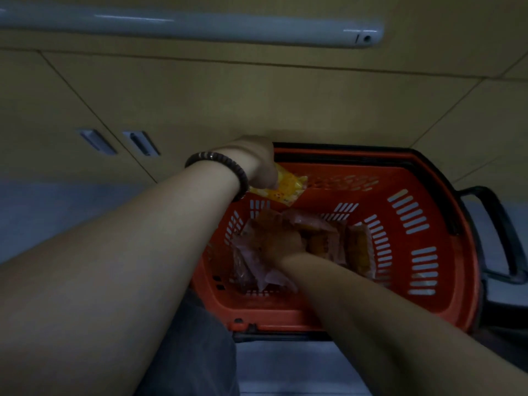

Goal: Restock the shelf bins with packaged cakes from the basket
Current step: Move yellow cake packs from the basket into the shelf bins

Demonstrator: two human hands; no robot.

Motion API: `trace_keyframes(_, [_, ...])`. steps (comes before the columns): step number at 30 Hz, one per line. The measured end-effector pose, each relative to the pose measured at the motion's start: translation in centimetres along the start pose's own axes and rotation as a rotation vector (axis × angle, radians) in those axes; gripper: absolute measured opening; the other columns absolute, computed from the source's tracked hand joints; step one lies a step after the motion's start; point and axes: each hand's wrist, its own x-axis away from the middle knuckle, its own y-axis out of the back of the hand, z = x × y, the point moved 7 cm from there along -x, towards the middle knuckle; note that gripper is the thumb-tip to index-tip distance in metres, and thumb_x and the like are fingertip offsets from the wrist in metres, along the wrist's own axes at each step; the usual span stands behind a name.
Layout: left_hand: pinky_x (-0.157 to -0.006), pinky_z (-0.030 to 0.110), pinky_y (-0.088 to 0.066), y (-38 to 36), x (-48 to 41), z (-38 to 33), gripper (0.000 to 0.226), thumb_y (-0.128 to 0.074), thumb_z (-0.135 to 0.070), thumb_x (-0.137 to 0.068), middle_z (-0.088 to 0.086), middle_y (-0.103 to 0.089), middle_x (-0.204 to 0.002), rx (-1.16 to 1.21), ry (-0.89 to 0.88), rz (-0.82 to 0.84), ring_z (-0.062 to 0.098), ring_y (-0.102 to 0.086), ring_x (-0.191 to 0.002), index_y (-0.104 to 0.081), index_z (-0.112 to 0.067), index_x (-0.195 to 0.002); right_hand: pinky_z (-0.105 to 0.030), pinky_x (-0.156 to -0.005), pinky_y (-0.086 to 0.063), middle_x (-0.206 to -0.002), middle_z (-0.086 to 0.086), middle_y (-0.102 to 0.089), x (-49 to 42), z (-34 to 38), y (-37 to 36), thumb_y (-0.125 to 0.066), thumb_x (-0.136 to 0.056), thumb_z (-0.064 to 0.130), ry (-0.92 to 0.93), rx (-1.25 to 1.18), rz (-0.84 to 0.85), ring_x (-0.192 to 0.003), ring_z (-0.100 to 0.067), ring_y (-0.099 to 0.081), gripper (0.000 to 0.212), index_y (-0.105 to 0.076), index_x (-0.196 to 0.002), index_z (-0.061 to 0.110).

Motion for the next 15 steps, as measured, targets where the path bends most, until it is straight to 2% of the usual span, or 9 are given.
trace_keyframes(2, [-0.071, 0.031, -0.053, 0.2, -0.1, 0.3, 0.031, -0.075, -0.039, -0.098, 0.003, -0.059, -0.077, -0.002, -0.009, 0.000, 0.025, -0.065, -0.082, -0.062, -0.011, -0.102, -0.052, -0.097, -0.053, -0.140, -0.007, -0.051, 0.4, 0.2, 0.6, -0.041, -0.101, 0.061, 0.003, -0.008, -0.058, -0.128, -0.039, -0.053, 0.045, -0.057, -0.133, 0.035])
trace_keyframes(6, [-0.071, 0.031, -0.051, 0.5, 0.0, 0.5, 0.031, -0.075, -0.039, -0.098, 0.003, -0.057, -0.073, 0.014, -0.012, 0.001, 0.024, -0.062, -0.076, -0.061, -0.011, -0.097, -0.047, -0.099, -0.054, -0.144, -0.007, -0.055, 1.8, -1.0, 2.2, -0.046, -0.107, 0.040, 0.050, -0.050, -0.059, -0.132, -0.033, -0.056, 0.044, -0.047, -0.148, 0.025])
trace_keyframes(8, [-0.071, 0.031, -0.051, 0.9, 0.4, 0.5, 0.032, -0.076, -0.039, -0.098, 0.002, -0.056, -0.072, 0.036, -0.009, -0.005, 0.024, -0.061, -0.076, -0.065, -0.010, -0.106, -0.045, -0.103, -0.052, -0.136, -0.011, -0.062, 2.4, -1.5, 3.5, -0.050, -0.107, 0.025, 0.104, -0.222, 0.020, -0.121, -0.024, -0.061, 0.040, -0.052, -0.146, 0.014])
trace_keyframes(10, [-0.072, 0.031, -0.052, 1.3, 1.1, 0.6, 0.043, -0.074, -0.039, -0.098, 0.003, -0.059, -0.075, 0.040, -0.002, 0.000, 0.026, -0.064, -0.080, -0.067, -0.004, -0.123, -0.037, -0.103, -0.051, -0.122, -0.004, -0.069, 3.7, -2.7, 4.8, -0.054, -0.105, 0.015, 0.088, -0.496, 0.141, -0.109, -0.015, -0.064, 0.042, -0.051, -0.146, 0.006])
trace_keyframes(11, [-0.070, 0.031, -0.052, 1.5, 1.4, 0.8, 0.046, -0.073, -0.039, -0.099, 0.005, -0.065, -0.080, 0.049, 0.006, -0.002, 0.027, -0.067, -0.082, -0.067, -0.003, -0.127, -0.031, -0.103, -0.051, -0.122, 0.002, -0.069, 4.2, -3.4, 6.1, -0.058, -0.102, 0.017, 0.087, -0.641, 0.152, -0.109, -0.011, -0.065, 0.051, -0.046, -0.151, 0.010])
trace_keyframes(13, [-0.061, 0.026, -0.052, 1.5, 1.7, 1.4, 0.046, -0.073, -0.039, -0.099, 0.011, -0.077, -0.097, 0.107, 0.034, -0.008, 0.031, -0.077, -0.089, -0.068, -0.004, -0.129, -0.021, -0.103, -0.048, -0.136, 0.009, -0.061, 6.2, -4.7, 9.5, -0.071, -0.091, 0.027, 0.079, -0.672, 0.119, -0.120, -0.009, -0.061, 0.076, -0.036, -0.158, 0.031])
trace_keyframes(14, [-0.055, 0.024, -0.053, 1.7, 1.5, 1.9, 0.046, -0.073, -0.038, -0.098, 0.013, -0.080, -0.102, 0.165, 0.044, -0.016, 0.030, -0.080, -0.090, -0.067, -0.005, -0.130, -0.014, -0.096, -0.047, -0.135, 0.009, -0.059, 7.2, -5.0, 11.2, -0.075, -0.087, 0.027, 0.073, -0.671, 0.115, -0.119, -0.009, -0.060, 0.078, -0.037, -0.155, 0.035])
trace_keyframes(15, [-0.051, 0.021, -0.053, 1.8, 1.5, 2.4, 0.047, -0.074, -0.038, -0.098, 0.015, -0.080, -0.102, 0.234, 0.043, -0.023, 0.029, -0.080, -0.088, -0.067, -0.006, -0.131, -0.013, -0.085, -0.048, -0.125, 0.007, -0.062, 8.4, -5.4, 13.0, -0.076, -0.086, 0.024, 0.050, -0.654, 0.105, -0.111, -0.009, -0.061, 0.066, -0.047, -0.144, 0.035])
